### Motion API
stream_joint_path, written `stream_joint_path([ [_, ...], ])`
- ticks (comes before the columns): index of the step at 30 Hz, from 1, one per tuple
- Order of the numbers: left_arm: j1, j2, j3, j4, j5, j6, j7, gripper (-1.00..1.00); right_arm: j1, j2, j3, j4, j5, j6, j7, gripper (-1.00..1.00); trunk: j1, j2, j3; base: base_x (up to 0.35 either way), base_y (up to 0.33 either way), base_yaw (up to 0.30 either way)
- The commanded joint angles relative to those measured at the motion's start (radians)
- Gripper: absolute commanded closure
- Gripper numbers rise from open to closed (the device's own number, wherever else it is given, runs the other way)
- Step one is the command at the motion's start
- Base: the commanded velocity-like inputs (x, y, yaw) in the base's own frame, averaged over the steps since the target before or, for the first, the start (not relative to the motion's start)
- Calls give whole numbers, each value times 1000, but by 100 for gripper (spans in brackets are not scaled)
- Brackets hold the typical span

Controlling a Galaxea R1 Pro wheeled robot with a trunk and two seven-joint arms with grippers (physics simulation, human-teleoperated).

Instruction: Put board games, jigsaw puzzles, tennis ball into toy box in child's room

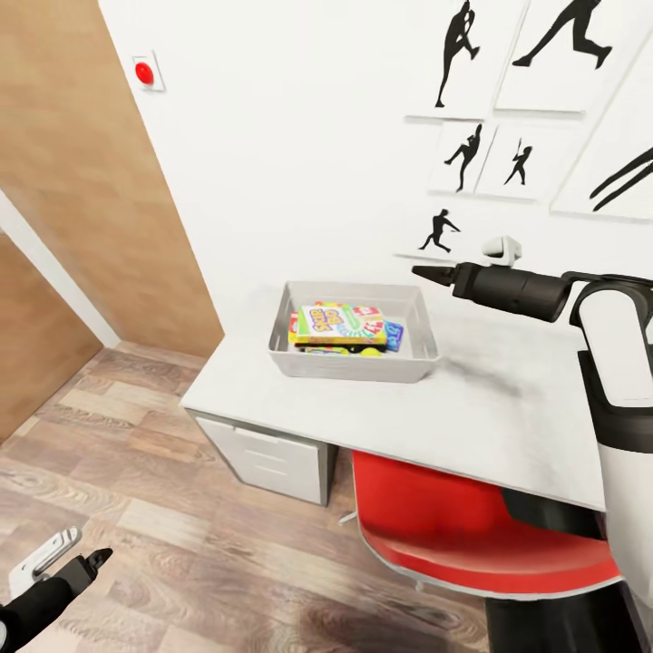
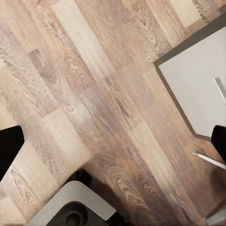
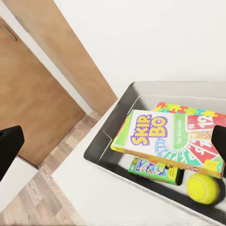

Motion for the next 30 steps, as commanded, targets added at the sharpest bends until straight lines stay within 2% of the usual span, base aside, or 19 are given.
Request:
stream_joint_path([
  [1,0,0,0,-1,11,2,9,-100,-1,-1,1,0,7,3,6,-100,0,-2,0,-309,93,0],
  [14,0,0,-1,0,12,2,8,-100,-1,0,2,0,7,3,5,-100,0,-2,22,-233,200,-7],
  [22,0,0,-1,0,11,2,12,-100,-1,0,-4,0,7,3,6,-100,0,-2,35,-65,274,-99],
  [30,0,0,-2,0,11,2,11,-100,6,-2,-8,0,7,3,7,-100,0,-2,48,-13,91,-147],
])
